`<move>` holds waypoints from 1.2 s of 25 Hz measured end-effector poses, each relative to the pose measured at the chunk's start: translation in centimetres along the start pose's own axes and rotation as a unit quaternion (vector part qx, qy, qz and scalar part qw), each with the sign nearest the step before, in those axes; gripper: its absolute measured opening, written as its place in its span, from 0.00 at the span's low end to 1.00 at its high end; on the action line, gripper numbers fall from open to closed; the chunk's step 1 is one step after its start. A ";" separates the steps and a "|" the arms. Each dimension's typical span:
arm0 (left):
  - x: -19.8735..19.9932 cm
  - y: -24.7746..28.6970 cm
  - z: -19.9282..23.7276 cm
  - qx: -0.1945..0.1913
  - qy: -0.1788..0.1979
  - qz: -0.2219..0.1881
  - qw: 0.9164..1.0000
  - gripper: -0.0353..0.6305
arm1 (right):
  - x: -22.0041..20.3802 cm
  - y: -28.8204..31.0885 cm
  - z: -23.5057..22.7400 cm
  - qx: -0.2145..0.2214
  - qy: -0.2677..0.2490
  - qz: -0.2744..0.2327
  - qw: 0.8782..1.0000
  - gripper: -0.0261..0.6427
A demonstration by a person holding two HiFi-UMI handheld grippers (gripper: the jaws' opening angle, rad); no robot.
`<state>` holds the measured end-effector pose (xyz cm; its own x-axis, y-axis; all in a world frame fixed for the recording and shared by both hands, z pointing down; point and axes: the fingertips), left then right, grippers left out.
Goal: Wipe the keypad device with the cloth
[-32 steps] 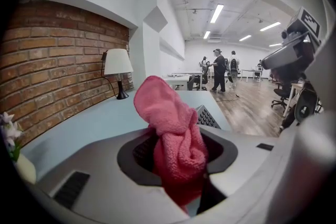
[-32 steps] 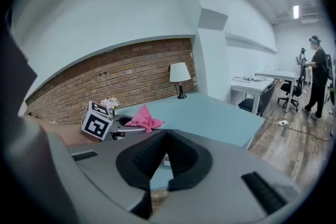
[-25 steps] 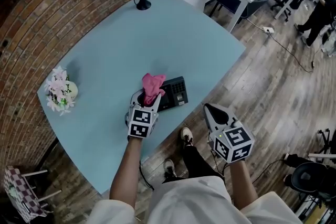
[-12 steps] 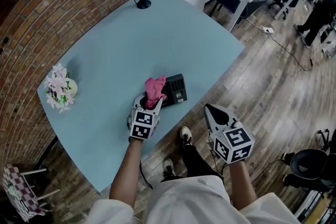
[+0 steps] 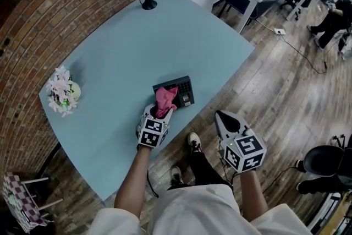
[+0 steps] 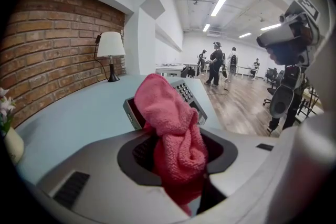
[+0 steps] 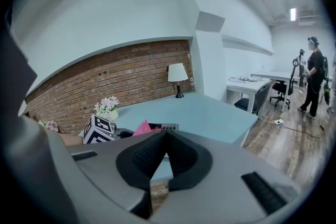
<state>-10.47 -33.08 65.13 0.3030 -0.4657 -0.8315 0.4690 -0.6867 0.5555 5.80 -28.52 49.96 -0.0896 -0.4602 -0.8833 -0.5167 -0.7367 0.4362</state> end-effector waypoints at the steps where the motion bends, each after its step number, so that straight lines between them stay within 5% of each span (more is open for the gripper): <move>1: -0.5 0.2 -0.3 -0.006 -0.003 0.004 1.000 0.35 | -0.1 -0.1 0.0 0.000 0.000 0.000 1.000 0.05; 18: -4.2 0.3 -3.5 -0.029 0.031 0.056 0.998 0.35 | -0.3 -1.6 0.1 -0.008 0.003 -0.006 1.000 0.05; 30: 6.6 -1.0 -0.3 0.009 0.055 -0.046 0.997 0.35 | -0.2 -2.3 0.0 -0.010 0.004 -0.009 1.000 0.05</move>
<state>-8.68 -35.31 59.12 0.3481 -0.3370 -0.8748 0.4838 -0.7347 0.4756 7.00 -26.71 49.15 -0.0741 -0.4512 -0.8893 -0.5008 -0.7544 0.4244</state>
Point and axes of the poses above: the fingertips, and each gripper's own axes: y forward along the fingers, z to its left, x out of its top, and after that the axes turned 3 degrees about -z, right-handed
